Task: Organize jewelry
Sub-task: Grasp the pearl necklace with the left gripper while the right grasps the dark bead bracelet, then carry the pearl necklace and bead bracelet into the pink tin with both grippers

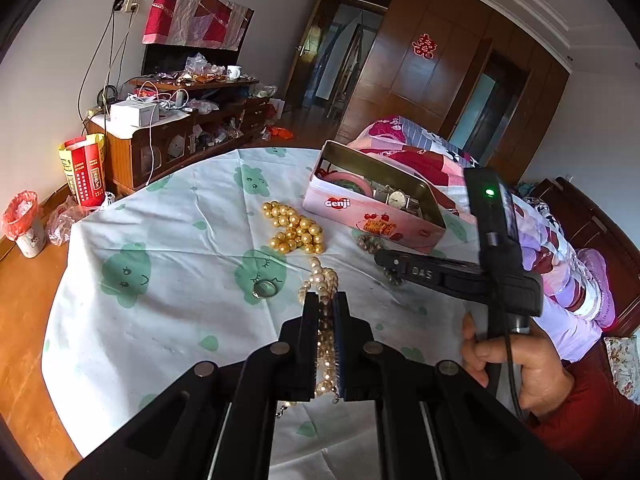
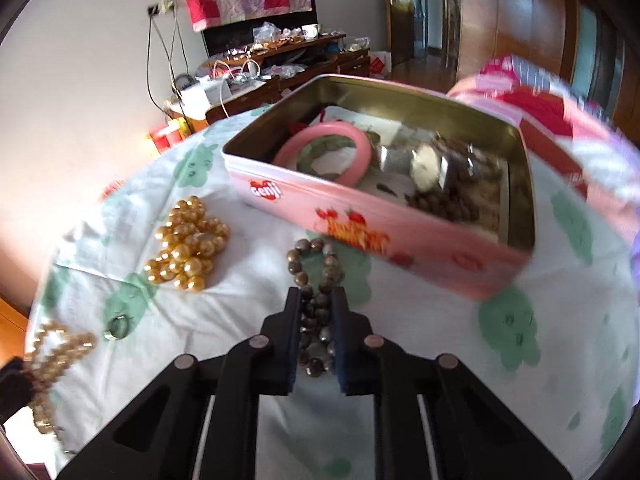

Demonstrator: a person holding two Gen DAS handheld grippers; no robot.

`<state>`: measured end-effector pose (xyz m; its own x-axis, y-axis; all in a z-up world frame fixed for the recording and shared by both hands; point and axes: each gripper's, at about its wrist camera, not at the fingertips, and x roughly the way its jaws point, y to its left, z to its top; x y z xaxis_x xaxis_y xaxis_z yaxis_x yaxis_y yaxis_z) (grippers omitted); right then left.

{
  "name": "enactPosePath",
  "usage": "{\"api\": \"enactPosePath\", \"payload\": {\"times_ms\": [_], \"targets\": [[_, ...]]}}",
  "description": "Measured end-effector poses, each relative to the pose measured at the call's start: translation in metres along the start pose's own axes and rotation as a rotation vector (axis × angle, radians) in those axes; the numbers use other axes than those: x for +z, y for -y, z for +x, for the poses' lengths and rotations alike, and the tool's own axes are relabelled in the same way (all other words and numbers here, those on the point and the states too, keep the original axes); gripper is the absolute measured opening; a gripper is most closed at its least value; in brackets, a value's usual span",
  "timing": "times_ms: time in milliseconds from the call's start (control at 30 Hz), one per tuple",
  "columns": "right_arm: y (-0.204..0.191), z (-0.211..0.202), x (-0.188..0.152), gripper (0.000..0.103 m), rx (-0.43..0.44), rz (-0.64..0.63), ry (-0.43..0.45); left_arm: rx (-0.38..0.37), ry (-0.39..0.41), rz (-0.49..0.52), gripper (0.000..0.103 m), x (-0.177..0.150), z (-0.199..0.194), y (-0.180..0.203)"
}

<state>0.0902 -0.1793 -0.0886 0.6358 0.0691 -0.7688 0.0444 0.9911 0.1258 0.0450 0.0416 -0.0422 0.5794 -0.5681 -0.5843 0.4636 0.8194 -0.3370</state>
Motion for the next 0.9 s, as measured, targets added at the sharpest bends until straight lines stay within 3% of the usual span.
{"api": "enactPosePath", "payload": {"times_ms": [67, 367, 900], "targets": [[0.005, -0.011, -0.008, 0.011, 0.027, 0.022, 0.01, -0.001, 0.002, -0.002, 0.006, -0.001, -0.002, 0.003], [0.011, -0.058, -0.03, 0.011, 0.08, 0.063, 0.07, -0.01, 0.018, 0.004, 0.006, 0.002, -0.011, 0.016], [0.009, -0.123, -0.01, 0.011, 0.055, 0.075, 0.284, -0.072, 0.082, 0.032, 0.006, 0.023, -0.014, 0.044]]}}
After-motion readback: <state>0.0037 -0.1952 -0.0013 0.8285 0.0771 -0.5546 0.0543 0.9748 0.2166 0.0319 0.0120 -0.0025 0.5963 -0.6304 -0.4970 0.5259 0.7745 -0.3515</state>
